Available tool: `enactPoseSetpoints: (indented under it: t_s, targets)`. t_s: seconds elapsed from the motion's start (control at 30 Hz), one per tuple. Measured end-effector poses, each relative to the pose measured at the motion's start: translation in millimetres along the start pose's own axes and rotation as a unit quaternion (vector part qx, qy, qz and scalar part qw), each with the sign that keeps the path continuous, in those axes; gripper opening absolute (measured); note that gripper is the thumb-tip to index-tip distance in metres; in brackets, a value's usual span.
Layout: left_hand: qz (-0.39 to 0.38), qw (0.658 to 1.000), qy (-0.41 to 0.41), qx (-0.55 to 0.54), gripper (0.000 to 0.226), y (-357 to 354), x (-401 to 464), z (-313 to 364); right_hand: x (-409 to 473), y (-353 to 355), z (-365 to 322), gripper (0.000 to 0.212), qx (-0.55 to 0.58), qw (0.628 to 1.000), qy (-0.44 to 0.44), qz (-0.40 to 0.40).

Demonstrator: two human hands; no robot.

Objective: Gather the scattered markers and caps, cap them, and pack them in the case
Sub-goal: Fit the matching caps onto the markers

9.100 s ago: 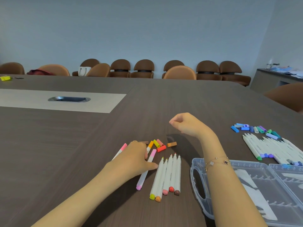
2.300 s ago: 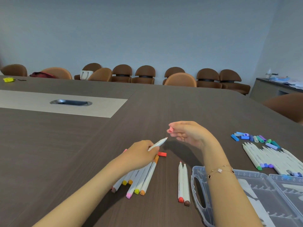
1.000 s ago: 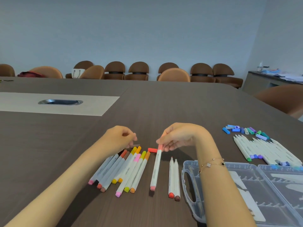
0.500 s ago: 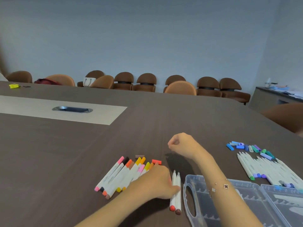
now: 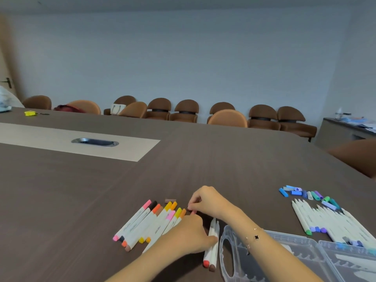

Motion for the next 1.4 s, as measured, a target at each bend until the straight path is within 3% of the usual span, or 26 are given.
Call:
enactPoseSetpoints:
  t_s: [0.3,0.47,0.63,0.83,1.0,1.4]
  targets:
    - [0.065,0.990,-0.039,-0.116,0.025,19,-10,-28,-29,35,36,0.014,0.155,0.968,-0.047,0.190]
    - [0.111,0.979,-0.056,-0.160,0.018,22,-18,-36,-42,35,34,0.009,0.355,0.908,-0.092,0.204]
    - [0.134,0.964,-0.074,-0.218,0.017,26,-27,-39,-47,36,28,0.013,0.440,0.869,-0.104,0.204]
    - [0.176,0.956,-0.095,-0.213,0.014,27,-26,-39,-49,32,23,0.014,0.436,0.875,-0.111,0.179]
    - [0.186,0.954,-0.084,-0.221,0.013,26,-25,-41,-51,37,20,0.017,0.385,0.908,-0.074,0.146]
    - [0.189,0.957,-0.086,-0.201,0.006,25,-23,-41,-54,41,20,0.015,0.330,0.931,-0.043,0.152]
Point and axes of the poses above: each hand's wrist, its own x-axis towards the middle knuckle, its own y-axis out of the back of the hand, z = x × y, the point moved 3 cm from there along x, towards the middle knuckle, and after that the axes turned 1 degree about -y, right-handed, at the moved point
